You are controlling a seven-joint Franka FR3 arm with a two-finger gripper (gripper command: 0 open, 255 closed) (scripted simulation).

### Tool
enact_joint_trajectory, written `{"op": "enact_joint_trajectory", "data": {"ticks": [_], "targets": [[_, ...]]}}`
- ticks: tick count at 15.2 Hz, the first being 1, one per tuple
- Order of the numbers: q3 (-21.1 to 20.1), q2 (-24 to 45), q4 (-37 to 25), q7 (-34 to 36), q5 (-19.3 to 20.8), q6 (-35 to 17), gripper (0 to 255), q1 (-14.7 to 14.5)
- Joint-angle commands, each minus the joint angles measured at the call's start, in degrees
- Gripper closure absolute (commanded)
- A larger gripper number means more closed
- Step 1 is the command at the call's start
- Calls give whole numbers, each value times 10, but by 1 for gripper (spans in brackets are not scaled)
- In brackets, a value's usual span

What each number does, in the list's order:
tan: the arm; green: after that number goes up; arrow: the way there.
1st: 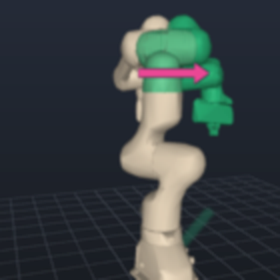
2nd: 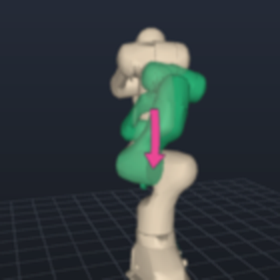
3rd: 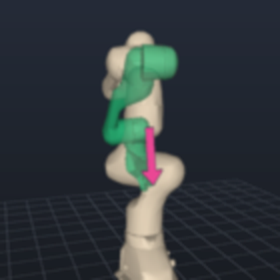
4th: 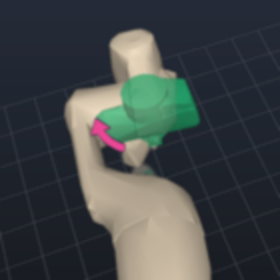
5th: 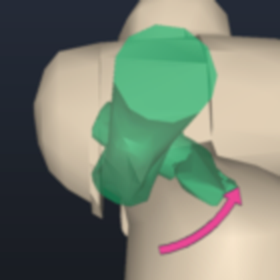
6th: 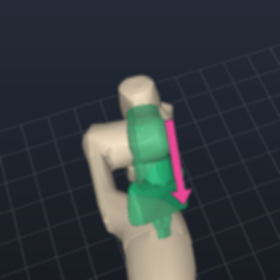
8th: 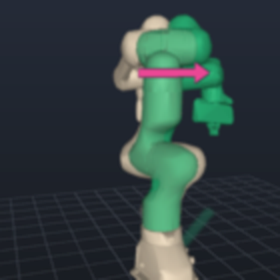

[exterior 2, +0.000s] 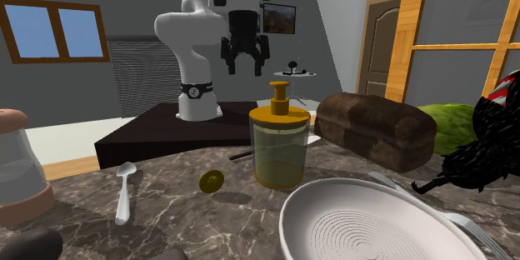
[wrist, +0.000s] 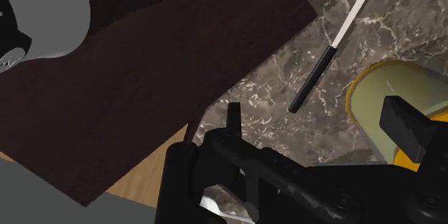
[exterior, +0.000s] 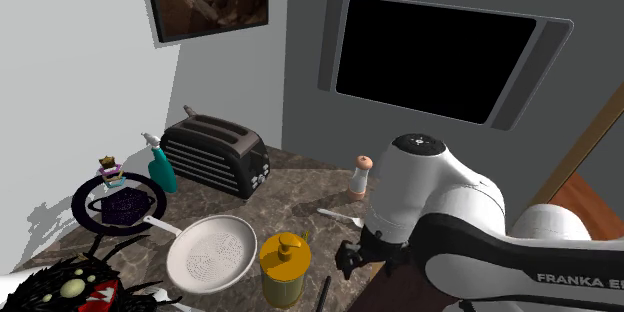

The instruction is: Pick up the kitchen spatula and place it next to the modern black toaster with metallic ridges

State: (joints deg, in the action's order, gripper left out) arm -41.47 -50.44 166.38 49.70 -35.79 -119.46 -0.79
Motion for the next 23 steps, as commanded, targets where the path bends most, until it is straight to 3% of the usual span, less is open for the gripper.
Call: {"op": "enact_joint_trajectory", "data": {"ticks": [1,5,8,10,12,13,20,23], "targets": [[-55,44,-2,51,-30,-52,0,14],[-179,155,-30,153,-59,-161,0,84],[-304,245,-60,243,-42,-246,0,191],[-428,300,-84,315,-6,-300,0,314],[-611,320,-112,371,11,-338,0,496],[-684,308,-128,376,-6,-344,0,566],[-844,255,-150,291,-124,-377,0,703],[-855,251,-153,284,-133,-379,0,712]]}}
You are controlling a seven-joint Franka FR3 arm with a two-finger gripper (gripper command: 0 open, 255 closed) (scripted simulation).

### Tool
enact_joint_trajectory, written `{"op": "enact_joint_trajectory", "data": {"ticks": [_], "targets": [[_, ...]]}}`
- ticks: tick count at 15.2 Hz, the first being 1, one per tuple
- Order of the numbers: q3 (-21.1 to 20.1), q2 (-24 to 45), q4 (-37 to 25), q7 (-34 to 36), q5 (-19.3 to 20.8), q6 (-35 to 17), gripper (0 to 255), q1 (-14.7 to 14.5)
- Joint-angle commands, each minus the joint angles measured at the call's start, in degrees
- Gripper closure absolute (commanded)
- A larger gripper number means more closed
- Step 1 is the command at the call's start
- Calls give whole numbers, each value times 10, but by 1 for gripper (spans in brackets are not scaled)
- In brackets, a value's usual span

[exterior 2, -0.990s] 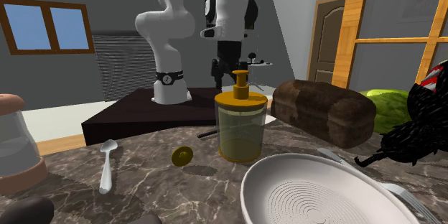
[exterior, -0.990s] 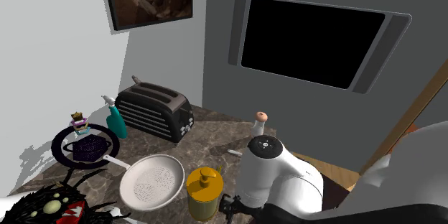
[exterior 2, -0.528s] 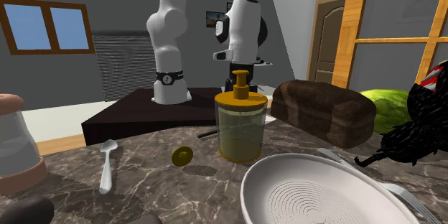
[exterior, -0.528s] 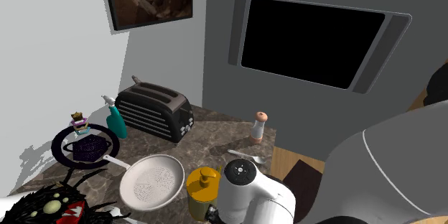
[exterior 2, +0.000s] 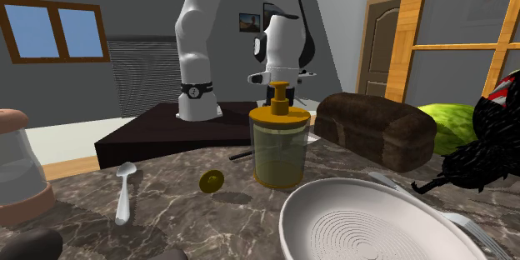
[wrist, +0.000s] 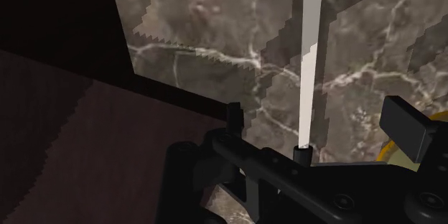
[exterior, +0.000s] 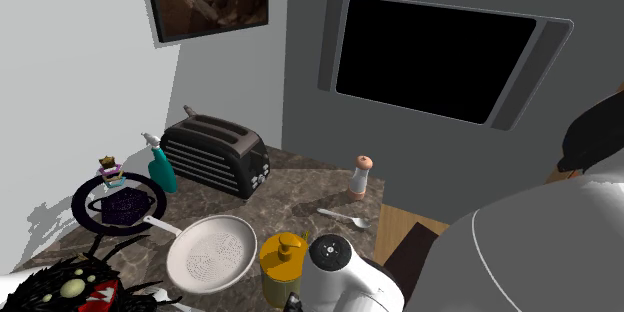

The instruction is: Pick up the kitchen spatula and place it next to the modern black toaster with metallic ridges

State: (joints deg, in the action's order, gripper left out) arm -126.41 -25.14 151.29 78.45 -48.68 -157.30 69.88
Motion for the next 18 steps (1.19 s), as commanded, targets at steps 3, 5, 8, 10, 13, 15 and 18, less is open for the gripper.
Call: {"op": "enact_joint_trajectory", "data": {"ticks": [3,5,8,10,13,15,18], "targets": [[-5,-2,-2,-3,-4,-1,0,5],[-5,-2,-2,-3,-4,-1,0,5],[-5,-2,-1,-3,-4,-1,255,5],[-5,-2,-1,-3,-4,-1,255,5],[-5,-2,-2,-3,-4,-1,255,5],[-5,-2,-2,-4,-4,-1,255,5],[35,13,6,19,27,8,255,-28]]}}
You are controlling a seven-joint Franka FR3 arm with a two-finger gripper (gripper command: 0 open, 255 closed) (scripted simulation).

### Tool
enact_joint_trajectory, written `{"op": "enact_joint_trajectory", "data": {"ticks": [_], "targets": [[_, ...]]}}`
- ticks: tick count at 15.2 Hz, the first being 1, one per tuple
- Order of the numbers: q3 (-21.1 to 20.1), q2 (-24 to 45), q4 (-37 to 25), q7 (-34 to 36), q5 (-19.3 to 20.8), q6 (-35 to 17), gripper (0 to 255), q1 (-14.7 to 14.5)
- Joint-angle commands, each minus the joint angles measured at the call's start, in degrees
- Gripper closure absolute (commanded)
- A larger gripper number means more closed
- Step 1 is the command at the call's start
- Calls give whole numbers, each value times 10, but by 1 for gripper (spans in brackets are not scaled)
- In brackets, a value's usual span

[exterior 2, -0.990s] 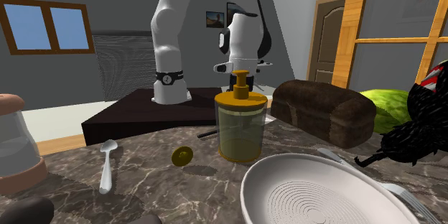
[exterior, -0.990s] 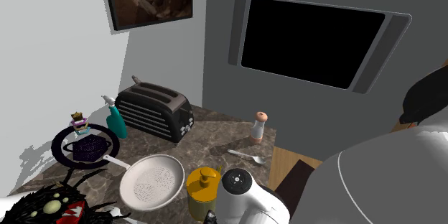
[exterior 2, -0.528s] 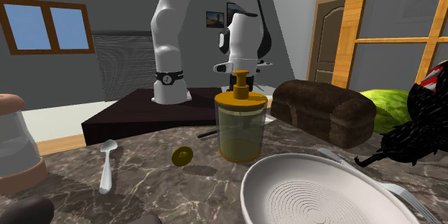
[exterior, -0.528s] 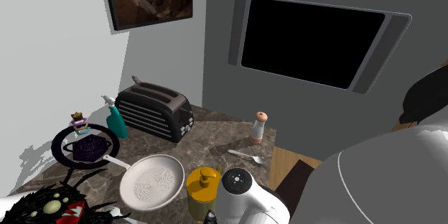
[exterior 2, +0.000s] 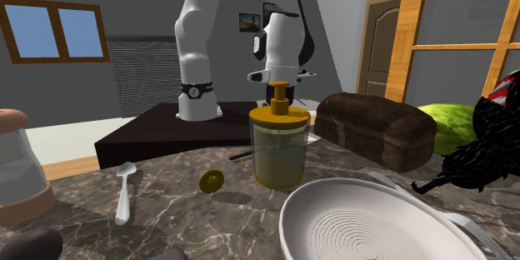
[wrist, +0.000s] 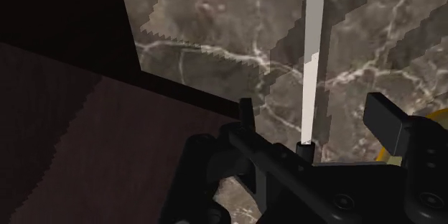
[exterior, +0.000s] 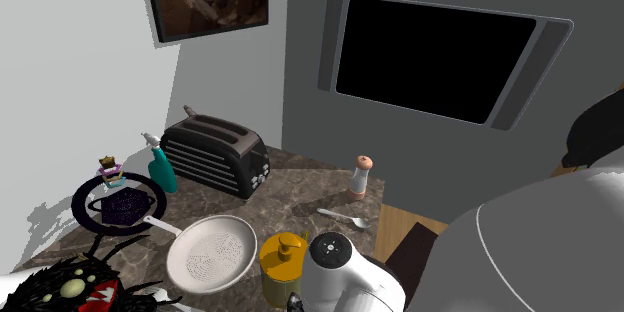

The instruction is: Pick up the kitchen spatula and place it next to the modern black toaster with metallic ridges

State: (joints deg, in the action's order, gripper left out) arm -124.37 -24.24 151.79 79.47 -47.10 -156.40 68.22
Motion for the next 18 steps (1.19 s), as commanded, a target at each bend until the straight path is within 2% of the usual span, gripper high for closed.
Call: {"op": "enact_joint_trajectory", "data": {"ticks": [1,6,7,8,11,18], "targets": [[36,11,5,20,27,4,255,-30],[163,43,19,72,103,30,255,-139],[133,37,17,60,86,24,255,-112],[133,37,17,60,86,24,0,-112],[79,15,-14,86,62,38,0,-100],[-53,-34,-36,17,-34,4,0,12]]}}
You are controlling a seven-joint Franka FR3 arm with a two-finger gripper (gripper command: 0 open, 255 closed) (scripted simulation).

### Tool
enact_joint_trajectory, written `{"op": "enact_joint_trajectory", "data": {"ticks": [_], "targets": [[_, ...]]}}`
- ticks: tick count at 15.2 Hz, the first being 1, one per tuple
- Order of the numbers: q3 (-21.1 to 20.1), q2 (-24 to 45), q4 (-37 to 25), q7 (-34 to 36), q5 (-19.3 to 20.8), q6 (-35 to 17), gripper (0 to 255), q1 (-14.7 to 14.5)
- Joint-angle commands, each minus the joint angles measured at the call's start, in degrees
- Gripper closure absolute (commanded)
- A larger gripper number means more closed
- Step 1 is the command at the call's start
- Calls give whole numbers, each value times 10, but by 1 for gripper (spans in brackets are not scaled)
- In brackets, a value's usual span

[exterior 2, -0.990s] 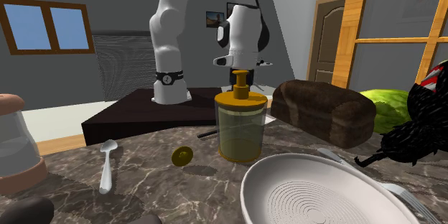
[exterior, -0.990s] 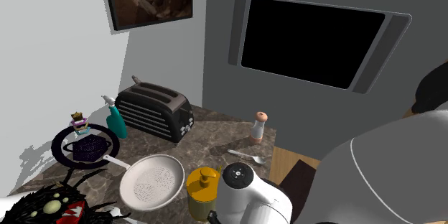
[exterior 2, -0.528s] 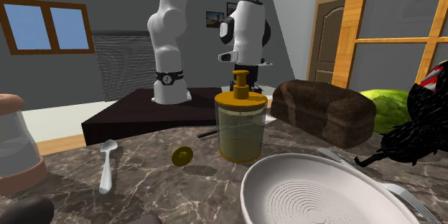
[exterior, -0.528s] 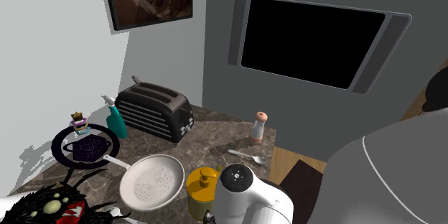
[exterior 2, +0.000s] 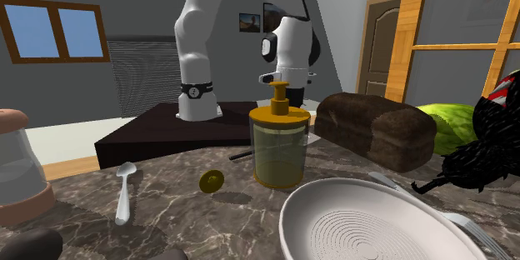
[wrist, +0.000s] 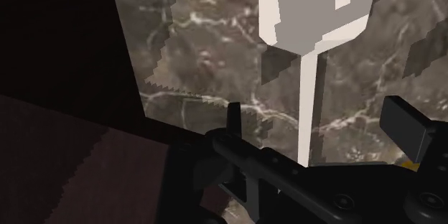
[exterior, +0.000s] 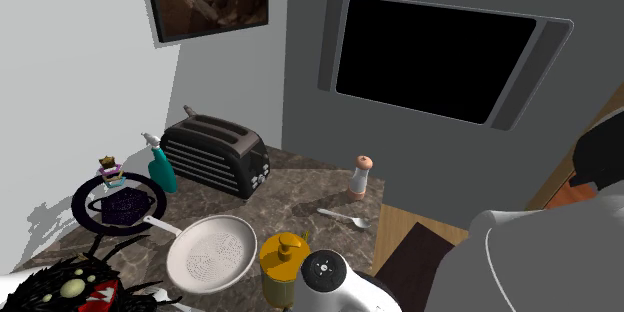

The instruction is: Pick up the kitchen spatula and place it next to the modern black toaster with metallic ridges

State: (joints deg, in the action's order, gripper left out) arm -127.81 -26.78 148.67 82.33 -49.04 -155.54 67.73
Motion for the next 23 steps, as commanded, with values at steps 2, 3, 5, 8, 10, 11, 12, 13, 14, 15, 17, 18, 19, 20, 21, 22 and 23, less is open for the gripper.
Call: {"op": "enact_joint_trajectory", "data": {"ticks": [2,3,5,8,10,11,12,13,14,15,17,18,19,20,21,22,23], "targets": [[-27,-13,-7,-18,-23,-6,0,24],[-27,-13,-7,-18,-23,-6,0,24],[-27,-13,-7,-18,-23,-6,0,24],[-27,-13,-7,-18,-23,-6,0,24],[-27,-13,-7,-18,-23,-6,255,24],[-27,-13,-7,-18,-23,-6,255,24],[-28,-13,-7,-18,-24,-7,255,25],[-28,-13,-7,-18,-24,-6,255,25],[-27,-13,-7,-18,-23,-6,255,25],[-26,-12,-6,-18,-22,-6,255,24],[-25,-12,-7,-17,-21,-6,255,24],[-27,-13,-7,-18,-23,-6,255,24],[-11,-5,-3,-8,-9,-2,255,11],[5,3,1,2,5,2,255,-3],[23,11,5,12,19,6,255,-17],[41,18,8,22,33,10,255,-32],[60,26,12,32,48,14,255,-48]]}}
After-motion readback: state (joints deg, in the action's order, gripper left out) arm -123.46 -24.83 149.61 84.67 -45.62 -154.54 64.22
